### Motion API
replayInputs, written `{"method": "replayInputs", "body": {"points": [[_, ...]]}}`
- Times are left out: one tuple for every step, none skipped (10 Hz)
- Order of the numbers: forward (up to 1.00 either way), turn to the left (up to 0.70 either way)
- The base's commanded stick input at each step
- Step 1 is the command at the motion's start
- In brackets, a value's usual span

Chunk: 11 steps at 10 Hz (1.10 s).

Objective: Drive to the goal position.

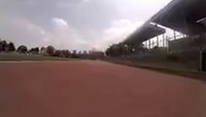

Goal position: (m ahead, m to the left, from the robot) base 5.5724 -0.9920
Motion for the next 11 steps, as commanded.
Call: {"method": "replayInputs", "body": {"points": [[0.45,-0.27],[0.45,-0.27],[0.45,-0.27],[0.45,-0.27],[0.45,-0.27],[0.45,-0.27],[0.45,-0.27],[0.45,-0.27],[0.45,-0.27],[0.45,-0.02],[0.45,0.00]]}}
